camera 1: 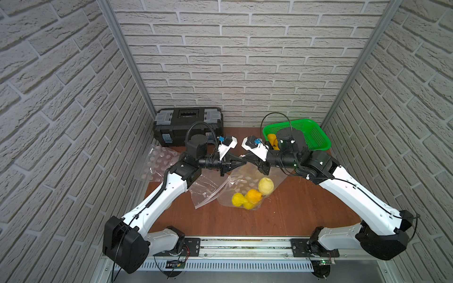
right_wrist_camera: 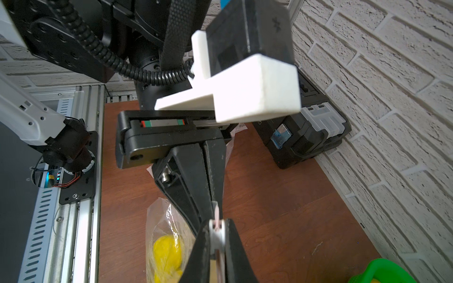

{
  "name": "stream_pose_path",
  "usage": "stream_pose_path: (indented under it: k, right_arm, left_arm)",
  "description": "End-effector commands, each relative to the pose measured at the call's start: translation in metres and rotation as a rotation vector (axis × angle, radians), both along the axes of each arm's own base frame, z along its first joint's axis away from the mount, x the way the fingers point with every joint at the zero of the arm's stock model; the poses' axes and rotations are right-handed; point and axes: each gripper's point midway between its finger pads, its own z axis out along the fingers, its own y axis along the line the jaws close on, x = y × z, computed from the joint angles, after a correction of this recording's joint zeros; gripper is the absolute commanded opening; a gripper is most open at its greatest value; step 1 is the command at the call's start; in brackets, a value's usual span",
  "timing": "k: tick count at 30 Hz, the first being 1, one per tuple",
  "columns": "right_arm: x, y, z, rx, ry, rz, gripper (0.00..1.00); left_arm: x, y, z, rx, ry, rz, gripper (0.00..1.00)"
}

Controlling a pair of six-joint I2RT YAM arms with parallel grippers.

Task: Open the zip-top bag and take out the pear
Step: Unzip the zipper on the zipper food storage bag.

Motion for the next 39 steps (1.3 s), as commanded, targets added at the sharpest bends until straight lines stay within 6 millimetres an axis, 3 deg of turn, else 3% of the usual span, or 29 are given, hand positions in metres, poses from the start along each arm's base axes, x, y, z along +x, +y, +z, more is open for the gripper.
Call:
stream_pose_path:
  k: [1,6,11,17,24,29,36,39]
  right_arm:
    - [-0.002,-0.002,0.019,0.038,-0.037,0.001,0.09]
    - [-0.003,0.000,0.018,0.037,-0.027,0.012,0.08]
    - [-0.004,0.000,0.017,0.035,-0.020,0.017,0.08]
    - [0.005,-0.015,0.013,-0.011,-0.054,-0.068,0.06]
    - [0.024,-0.063,-0.008,-0.106,-0.091,-0.300,0.03]
    - [0.032,-0.109,-0.018,-0.133,-0.115,-0.491,0.03]
    - [0.036,-0.191,-0.020,-0.181,-0.176,-0.811,0.03]
    - [0.033,-0.213,-0.016,-0.151,-0.199,-0.899,0.03]
  left_arm:
    - [-0.005,0.006,0.030,-0.046,-0.104,0.015,0.20]
    - [-0.011,0.010,0.045,-0.067,-0.152,0.017,0.18]
    - [-0.012,0.008,0.044,-0.063,-0.137,-0.012,0.00]
    - [0.000,0.016,0.038,-0.046,-0.159,0.093,0.00]
    - [0.037,0.056,0.031,-0.040,-0.138,0.397,0.00]
    - [0.058,0.087,0.015,-0.010,-0.087,0.621,0.00]
    - [0.068,0.122,-0.009,0.021,-0.018,0.823,0.00]
    - [0.070,0.127,-0.015,0.011,0.013,0.860,0.00]
